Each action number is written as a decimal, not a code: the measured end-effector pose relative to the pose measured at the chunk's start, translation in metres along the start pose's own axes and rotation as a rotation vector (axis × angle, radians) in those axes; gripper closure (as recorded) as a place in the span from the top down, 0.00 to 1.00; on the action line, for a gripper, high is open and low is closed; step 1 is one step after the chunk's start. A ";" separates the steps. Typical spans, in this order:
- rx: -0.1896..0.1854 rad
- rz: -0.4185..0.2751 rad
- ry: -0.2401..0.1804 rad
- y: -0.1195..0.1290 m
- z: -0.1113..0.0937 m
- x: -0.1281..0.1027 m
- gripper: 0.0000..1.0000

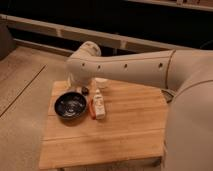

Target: Place the ceramic cup in the ceramic bowl

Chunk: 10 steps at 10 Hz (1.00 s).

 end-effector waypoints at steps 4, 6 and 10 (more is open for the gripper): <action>0.017 -0.019 -0.004 -0.001 0.003 -0.004 0.65; 0.059 -0.008 -0.041 -0.021 0.005 -0.028 0.65; 0.016 -0.034 -0.099 -0.032 0.013 -0.065 0.65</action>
